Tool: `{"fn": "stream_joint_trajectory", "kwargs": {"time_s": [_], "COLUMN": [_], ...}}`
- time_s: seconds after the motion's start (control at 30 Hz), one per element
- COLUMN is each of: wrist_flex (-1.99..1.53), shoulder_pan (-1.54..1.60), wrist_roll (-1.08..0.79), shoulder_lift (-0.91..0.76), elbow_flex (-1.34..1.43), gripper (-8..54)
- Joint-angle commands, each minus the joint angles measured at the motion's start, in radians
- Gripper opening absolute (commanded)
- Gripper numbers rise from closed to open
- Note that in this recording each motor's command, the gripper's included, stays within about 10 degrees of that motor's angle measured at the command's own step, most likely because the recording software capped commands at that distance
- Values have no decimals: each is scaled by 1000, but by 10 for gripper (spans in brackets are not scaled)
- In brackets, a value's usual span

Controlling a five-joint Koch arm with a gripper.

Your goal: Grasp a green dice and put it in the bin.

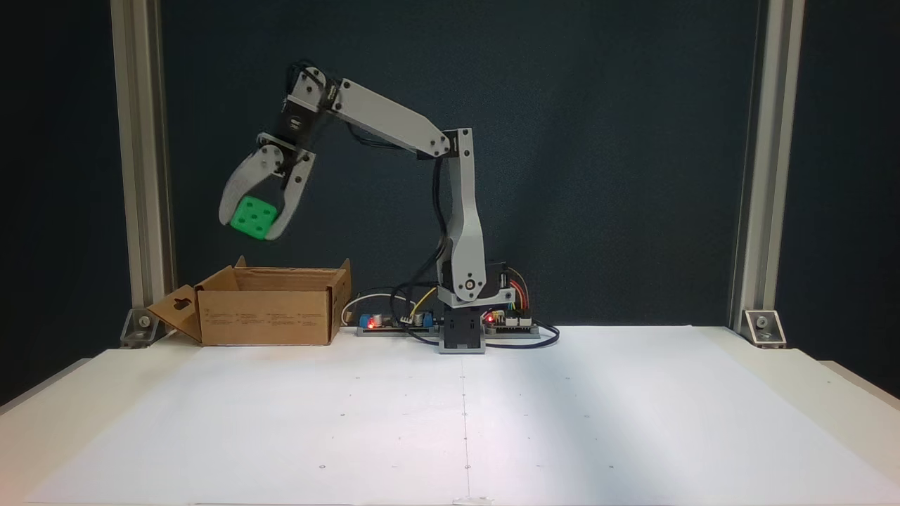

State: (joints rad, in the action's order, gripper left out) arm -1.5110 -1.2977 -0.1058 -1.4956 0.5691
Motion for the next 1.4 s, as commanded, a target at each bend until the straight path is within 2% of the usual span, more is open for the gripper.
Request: {"fn": "stream_joint_trajectory", "kwargs": {"time_s": [0.0, 0.33, 0.6, 0.63, 0.67, 0.7, 0.8, 1.1, 1.37], "wrist_flex": [12, -14, 2, -2, -3, -3, -6, -2, 3], "shoulder_pan": [-109, -417, -486, -489, -489, -489, -489, -462, -196], "wrist_roll": [-107, -209, -256, -255, -255, -253, -253, -236, -121], "shoulder_lift": [-14, 3, 57, 58, 69, 77, 80, 80, 2], "elbow_flex": [-60, -58, -58, -58, -58, -58, -58, -60, -58], "gripper": [114, 114, 114, 149, 251, 321, 425, 428, 436]}}
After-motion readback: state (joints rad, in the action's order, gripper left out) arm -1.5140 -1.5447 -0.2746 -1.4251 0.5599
